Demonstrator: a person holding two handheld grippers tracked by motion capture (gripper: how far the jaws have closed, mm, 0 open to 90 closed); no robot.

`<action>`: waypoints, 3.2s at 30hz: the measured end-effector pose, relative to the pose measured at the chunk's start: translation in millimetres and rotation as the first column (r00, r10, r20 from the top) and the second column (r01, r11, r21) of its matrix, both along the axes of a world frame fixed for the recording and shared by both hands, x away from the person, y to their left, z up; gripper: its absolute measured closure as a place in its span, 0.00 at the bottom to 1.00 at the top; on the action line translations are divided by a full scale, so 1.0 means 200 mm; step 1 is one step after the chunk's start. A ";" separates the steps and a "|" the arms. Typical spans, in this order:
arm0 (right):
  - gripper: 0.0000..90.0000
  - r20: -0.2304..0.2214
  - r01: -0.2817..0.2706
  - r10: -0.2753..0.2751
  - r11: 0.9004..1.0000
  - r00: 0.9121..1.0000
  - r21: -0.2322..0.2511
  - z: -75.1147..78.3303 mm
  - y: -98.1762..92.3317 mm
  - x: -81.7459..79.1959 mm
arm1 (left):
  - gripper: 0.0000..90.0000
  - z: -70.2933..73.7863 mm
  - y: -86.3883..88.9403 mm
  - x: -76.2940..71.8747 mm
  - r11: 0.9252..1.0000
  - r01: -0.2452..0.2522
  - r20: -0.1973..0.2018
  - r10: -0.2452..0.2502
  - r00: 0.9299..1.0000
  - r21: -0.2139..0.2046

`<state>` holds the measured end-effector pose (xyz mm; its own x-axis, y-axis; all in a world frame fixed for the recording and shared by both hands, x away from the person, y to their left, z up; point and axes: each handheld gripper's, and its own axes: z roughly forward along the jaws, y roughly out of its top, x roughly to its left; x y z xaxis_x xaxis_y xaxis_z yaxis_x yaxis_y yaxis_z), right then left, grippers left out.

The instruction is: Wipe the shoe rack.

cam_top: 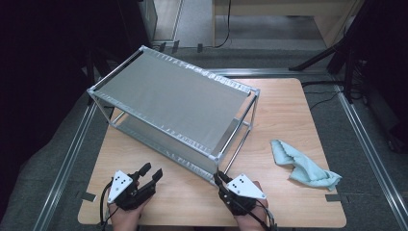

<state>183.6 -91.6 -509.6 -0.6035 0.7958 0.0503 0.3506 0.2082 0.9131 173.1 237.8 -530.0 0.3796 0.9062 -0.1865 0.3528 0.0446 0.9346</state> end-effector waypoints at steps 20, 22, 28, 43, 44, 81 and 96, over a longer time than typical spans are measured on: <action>0.76 0.005 0.285 -0.285 0.958 0.958 -0.011 0.00 -0.36 0.11 | 0.53 -0.02 0.27 0.07 0.983 -0.180 -0.033 0.181 0.983 0.026; 0.84 -0.001 0.303 -0.303 0.953 0.953 -0.014 -0.01 -0.37 0.12 | 0.53 -0.02 0.30 0.08 0.980 -0.199 -0.033 0.200 0.979 0.028; 0.90 0.003 0.312 -0.312 0.950 0.950 -0.013 -0.01 -0.43 0.10 | 0.52 -0.03 0.39 0.12 0.963 -0.268 -0.043 0.268 0.962 0.023; 0.90 0.005 0.257 -0.257 0.966 0.966 -0.028 -0.01 -0.58 0.06 | 0.54 -0.01 0.39 0.35 0.964 -0.263 -0.017 0.263 0.965 0.034; 0.90 0.003 0.249 -0.249 0.968 0.968 -0.028 -0.01 -0.60 0.06 | 0.56 -0.01 0.39 0.37 0.961 -0.271 -0.017 0.272 0.962 0.048; 0.90 0.002 0.347 -0.347 0.937 0.938 -0.041 0.01 -0.64 0.41 | 0.89 0.02 0.34 -0.06 0.983 -0.085 0.030 0.081 0.996 0.165; 0.45 -0.084 0.562 -0.561 0.827 0.823 -0.021 0.12 -0.90 0.26 | 0.78 0.02 0.30 -0.14 0.986 -0.067 0.053 0.060 0.997 0.150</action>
